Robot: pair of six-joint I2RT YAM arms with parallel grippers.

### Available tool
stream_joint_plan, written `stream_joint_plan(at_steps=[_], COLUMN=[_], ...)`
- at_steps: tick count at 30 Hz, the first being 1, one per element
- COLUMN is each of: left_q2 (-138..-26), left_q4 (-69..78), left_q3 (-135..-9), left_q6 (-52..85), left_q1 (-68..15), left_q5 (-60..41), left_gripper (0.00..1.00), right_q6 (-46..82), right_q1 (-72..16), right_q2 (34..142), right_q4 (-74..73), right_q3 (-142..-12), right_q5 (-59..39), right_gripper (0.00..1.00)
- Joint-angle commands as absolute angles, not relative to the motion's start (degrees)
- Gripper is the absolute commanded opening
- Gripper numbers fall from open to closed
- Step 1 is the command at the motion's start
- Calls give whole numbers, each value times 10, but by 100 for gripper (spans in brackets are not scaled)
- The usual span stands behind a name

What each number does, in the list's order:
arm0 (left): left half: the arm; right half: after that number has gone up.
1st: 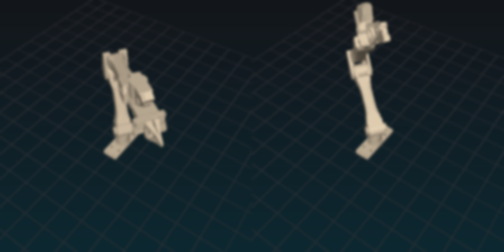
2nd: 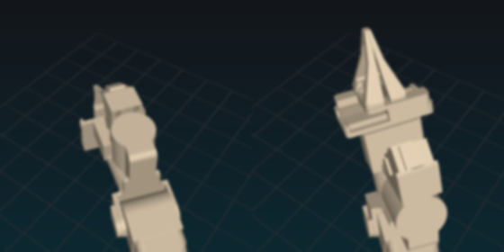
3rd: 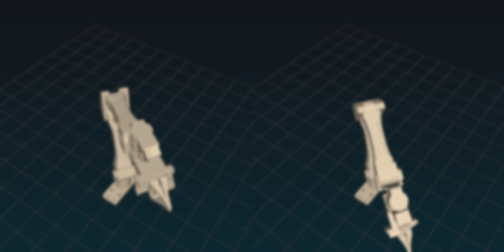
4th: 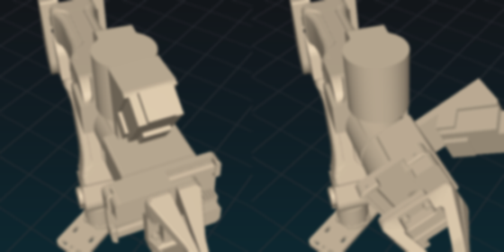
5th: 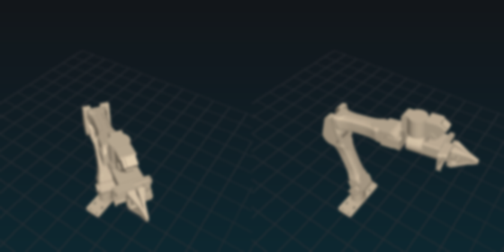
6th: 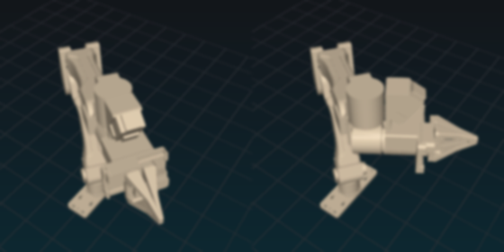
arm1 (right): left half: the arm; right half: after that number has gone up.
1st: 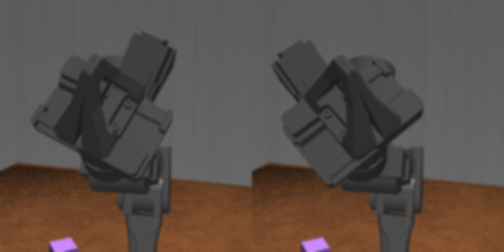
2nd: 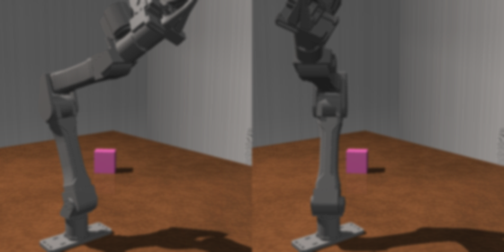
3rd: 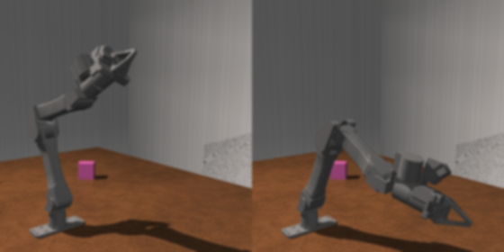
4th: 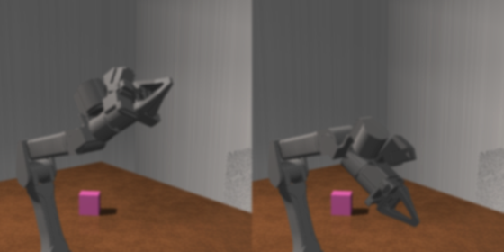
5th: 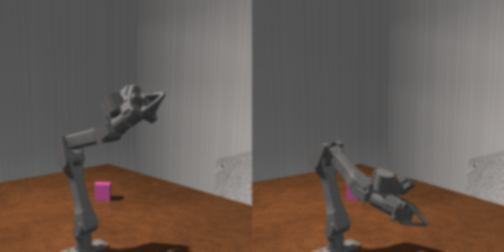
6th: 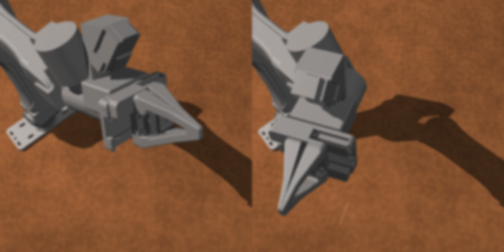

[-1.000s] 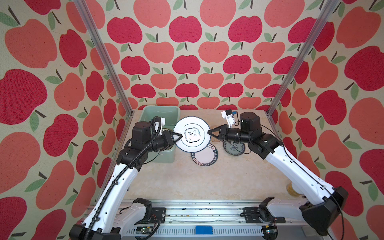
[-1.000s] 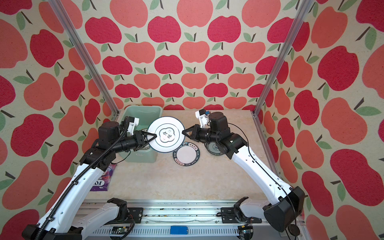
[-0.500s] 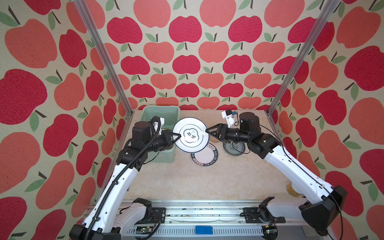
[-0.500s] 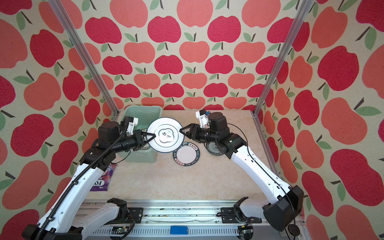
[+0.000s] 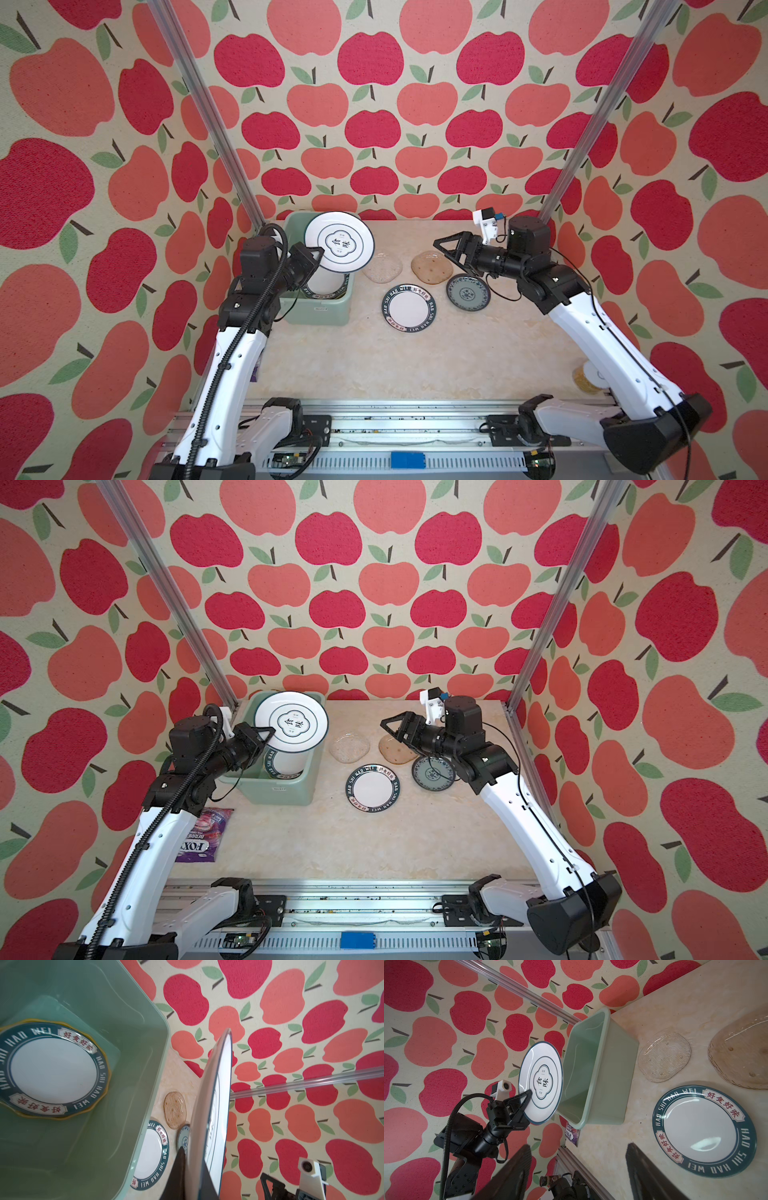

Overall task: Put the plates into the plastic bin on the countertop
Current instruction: 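Carry the cloud-motif plate over the bin with the left gripper while the right withdraws, then lower the plate into the bin onto the stacked plates with the left gripper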

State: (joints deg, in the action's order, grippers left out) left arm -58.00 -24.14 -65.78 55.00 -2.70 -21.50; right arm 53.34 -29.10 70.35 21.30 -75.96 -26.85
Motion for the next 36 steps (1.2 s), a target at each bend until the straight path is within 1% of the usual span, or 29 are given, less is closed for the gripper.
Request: stream_joint_plan(at_steps=[1,5,11,18,24,30,36], left_q2=[-594,-639,-708,-744,-788,-833,-864], left_q4=[-171,-169,-171,-197,-230,-286,-300], left_q3=[-644,-650,-671,-694,-717,-745,-753], left_q6=[616,626,656,680,746,844,922], left_q1=[5,31,33,1,-49,-79,-94], left_q5=[-156,-138,-99,9,82,137,144], left_gripper=[0,0,0,0,0,0,0], right_q6=[548,553,547,558,558,562,557], right_q1=[-284,-275,-260,-238,-223,-210,-198], right_q2=[712,746,807,849,860,860,854], right_q4=[224,217,216,194,187,180,187], right_q3=[-766,-787,-831,-838,-829,-819,-819], right_q5=[-297,-320,-353,-384,-397,-407,-414], right_gripper=[75,75,74,71,70,69,69])
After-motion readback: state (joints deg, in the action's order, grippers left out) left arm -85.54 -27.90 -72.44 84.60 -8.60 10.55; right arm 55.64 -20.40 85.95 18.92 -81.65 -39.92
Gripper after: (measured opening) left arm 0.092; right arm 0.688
